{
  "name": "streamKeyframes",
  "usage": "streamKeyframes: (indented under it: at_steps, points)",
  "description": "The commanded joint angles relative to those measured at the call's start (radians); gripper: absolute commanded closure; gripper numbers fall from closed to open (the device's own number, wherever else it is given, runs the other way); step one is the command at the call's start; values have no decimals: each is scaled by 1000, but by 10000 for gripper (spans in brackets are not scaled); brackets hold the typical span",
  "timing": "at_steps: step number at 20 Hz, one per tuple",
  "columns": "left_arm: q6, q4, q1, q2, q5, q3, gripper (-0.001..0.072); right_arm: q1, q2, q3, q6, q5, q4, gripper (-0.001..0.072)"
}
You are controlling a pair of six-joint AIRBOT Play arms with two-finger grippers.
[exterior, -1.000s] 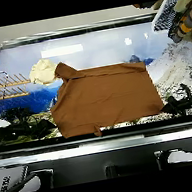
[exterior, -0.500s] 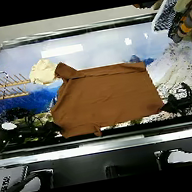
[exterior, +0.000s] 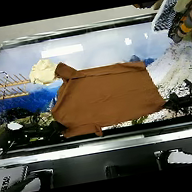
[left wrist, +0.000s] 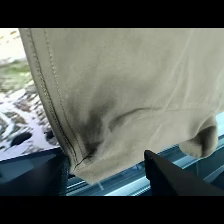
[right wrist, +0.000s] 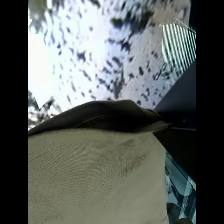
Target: Fold the clothes and pants, and hang the long-sleeved shirts on hangers.
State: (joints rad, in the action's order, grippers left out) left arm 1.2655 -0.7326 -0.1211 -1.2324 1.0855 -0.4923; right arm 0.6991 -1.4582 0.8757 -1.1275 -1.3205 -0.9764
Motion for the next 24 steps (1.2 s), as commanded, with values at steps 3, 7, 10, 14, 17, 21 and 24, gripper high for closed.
streamKeyframes:
  at_steps: [3,7,10,14,17,21,24]
  points:
    - [29,-3,5,-3,-16,28,180,0,3,1,-13,3,0,682]
    - [36,0,5,-3,-18,52,280,0,3,1,-13,5,0,682]
    - [36,0,4,-3,-32,56,460,0,3,1,-13,9,0,682]
    - [37,0,4,-3,-56,52,688,0,3,1,-7,-3,10,682]
    - [36,8,4,-3,-95,39,690,-3,3,1,42,-8,147,684]
    - [36,16,5,2,-110,-63,691,-129,48,8,115,79,293,685]
    - [57,27,5,4,-100,-249,692,-256,109,106,60,175,291,685]
